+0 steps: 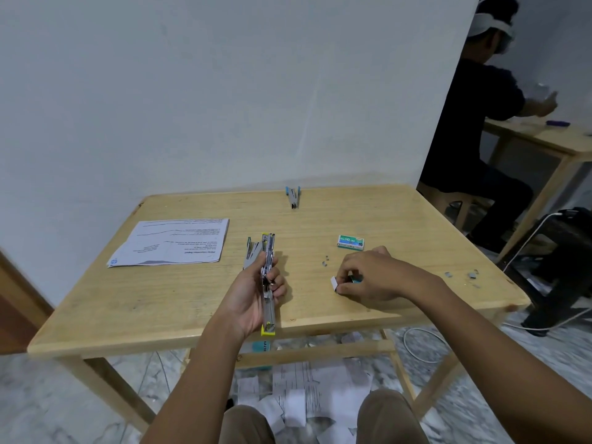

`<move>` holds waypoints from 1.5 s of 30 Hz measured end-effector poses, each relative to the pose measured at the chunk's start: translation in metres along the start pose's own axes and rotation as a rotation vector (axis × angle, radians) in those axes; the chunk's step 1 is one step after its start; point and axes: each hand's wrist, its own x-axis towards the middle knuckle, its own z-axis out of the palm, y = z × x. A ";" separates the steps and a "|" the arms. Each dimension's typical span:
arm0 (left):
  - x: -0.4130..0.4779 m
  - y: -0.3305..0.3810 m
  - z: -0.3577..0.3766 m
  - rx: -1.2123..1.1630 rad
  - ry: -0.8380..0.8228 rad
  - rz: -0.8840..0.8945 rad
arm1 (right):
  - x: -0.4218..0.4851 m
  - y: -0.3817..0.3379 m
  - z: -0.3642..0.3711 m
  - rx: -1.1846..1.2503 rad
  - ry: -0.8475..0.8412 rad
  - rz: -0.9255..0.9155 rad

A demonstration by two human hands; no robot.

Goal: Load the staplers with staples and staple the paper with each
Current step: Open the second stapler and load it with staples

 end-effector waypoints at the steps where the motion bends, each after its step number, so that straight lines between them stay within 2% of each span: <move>1: 0.000 0.000 0.000 -0.001 0.001 0.000 | 0.000 0.001 0.000 0.011 0.003 0.004; 8: 0.001 0.000 -0.001 -0.010 0.004 -0.003 | -0.002 0.005 0.003 0.088 0.061 0.015; 18: 0.001 0.000 0.000 0.005 0.009 -0.014 | -0.006 0.002 0.007 0.116 0.059 -0.022; 23: 0.001 0.000 -0.001 0.013 0.004 -0.017 | -0.006 0.004 -0.001 0.169 0.058 0.051; 29: 0.001 0.000 -0.001 0.003 0.005 -0.021 | 0.001 0.002 -0.014 0.053 -0.052 0.066; 36: 0.001 0.000 -0.001 -0.006 -0.012 -0.024 | 0.009 -0.008 -0.021 -0.045 -0.099 0.084; 45: 0.002 0.000 -0.003 0.008 -0.008 -0.023 | 0.009 -0.006 -0.023 0.059 -0.174 0.104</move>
